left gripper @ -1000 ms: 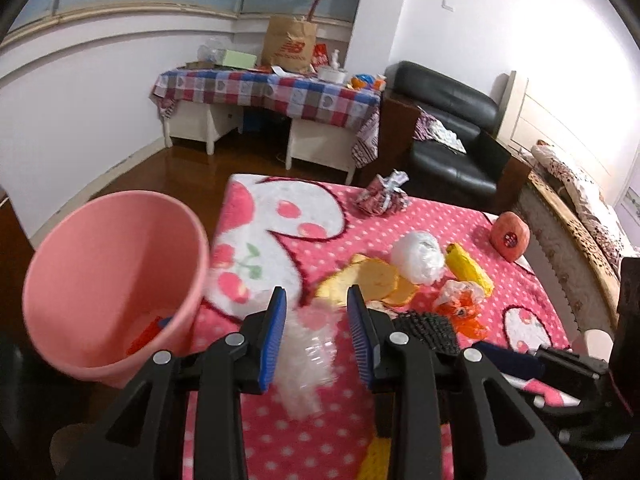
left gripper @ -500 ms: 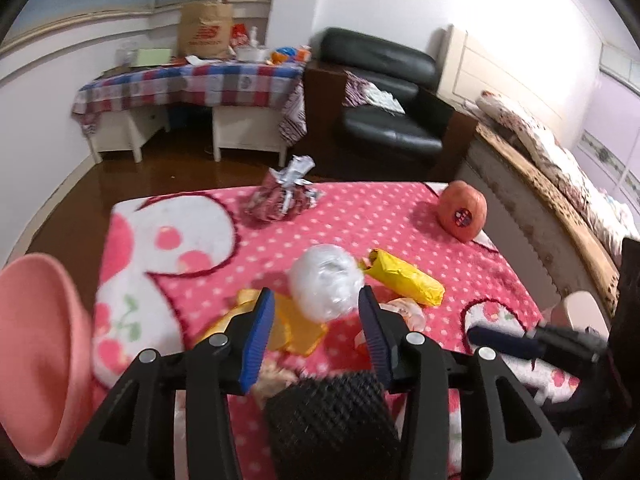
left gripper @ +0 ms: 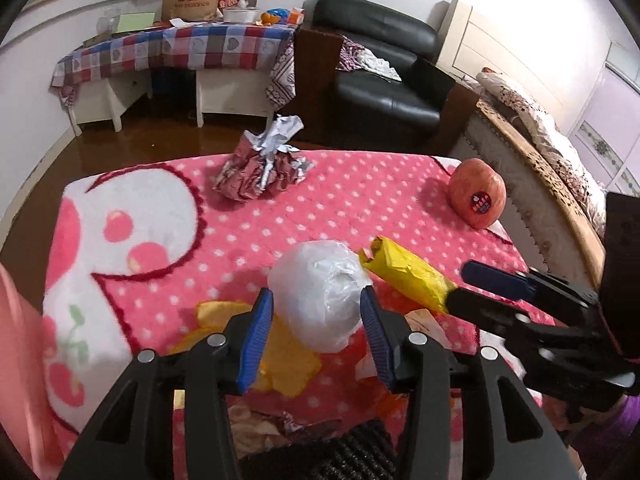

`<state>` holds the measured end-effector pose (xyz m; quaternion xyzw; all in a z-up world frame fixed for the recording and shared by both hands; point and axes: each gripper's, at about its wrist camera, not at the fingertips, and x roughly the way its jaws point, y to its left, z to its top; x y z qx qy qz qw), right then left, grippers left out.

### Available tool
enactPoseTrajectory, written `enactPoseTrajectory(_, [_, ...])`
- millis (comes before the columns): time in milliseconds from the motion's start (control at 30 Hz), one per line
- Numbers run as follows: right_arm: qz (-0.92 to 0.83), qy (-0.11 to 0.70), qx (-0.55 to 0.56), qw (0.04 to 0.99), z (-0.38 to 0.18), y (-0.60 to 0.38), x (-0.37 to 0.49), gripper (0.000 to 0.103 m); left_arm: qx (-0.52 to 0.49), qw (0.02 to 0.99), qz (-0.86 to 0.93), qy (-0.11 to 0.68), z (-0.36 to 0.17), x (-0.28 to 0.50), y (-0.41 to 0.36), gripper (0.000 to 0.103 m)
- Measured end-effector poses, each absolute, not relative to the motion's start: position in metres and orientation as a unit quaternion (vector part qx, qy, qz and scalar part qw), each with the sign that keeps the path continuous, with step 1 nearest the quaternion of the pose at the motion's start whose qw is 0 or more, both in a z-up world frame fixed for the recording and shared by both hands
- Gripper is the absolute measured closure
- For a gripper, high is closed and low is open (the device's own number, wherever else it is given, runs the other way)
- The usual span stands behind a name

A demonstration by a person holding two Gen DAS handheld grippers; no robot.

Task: Collect trash
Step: 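Grasp the white plastic bag with the left tool while the right tool grasps the yellow foam net, then carry the white bag in the left tool and yellow net in the right tool to the bucket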

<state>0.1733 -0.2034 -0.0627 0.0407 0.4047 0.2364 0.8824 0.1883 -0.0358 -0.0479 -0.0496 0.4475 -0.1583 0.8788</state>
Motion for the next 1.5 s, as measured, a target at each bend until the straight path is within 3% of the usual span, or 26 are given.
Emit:
enactPoseTrajectory(67, [0.231, 0.409, 0.04, 0.882, -0.068, -0.203, 0.178, 0.062, -0.054, 0.877, -0.165, 0.448, -0.049, 0.188, -0.038, 0.074])
enactPoseTrajectory(267, [0.233, 0.431, 0.063, 0.869, -0.082, -0.208, 0.189, 0.062, -0.061, 0.881, -0.165, 0.439, -0.046, 0.185, -0.04, 0.082])
enactPoseTrajectory(333, [0.236, 0.437, 0.075, 0.865, -0.084, -0.21, 0.189, 0.063, -0.066, 0.883, -0.164, 0.436, -0.043, 0.183, -0.038, 0.083])
enactPoseTrajectory(367, [0.236, 0.439, 0.078, 0.863, -0.085, -0.209, 0.188, 0.073, -0.067, 0.884, -0.163, 0.432, -0.041, 0.181, -0.037, 0.083])
enactPoseTrajectory(467, [0.236, 0.445, 0.086, 0.859, -0.089, -0.212, 0.187, 0.085, -0.068, 0.889, -0.157, 0.425, -0.036, 0.177, -0.035, 0.083])
enactPoseTrajectory(533, [0.237, 0.442, 0.091, 0.86, -0.087, -0.213, 0.184, 0.089, -0.07, 0.892, -0.154, 0.419, -0.031, 0.174, -0.033, 0.083])
enactPoseTrajectory(1500, [0.27, 0.333, 0.158, 0.889, -0.021, -0.241, 0.107, 0.09, -0.04, 0.939, -0.082, 0.331, 0.049, 0.08, -0.035, 0.083])
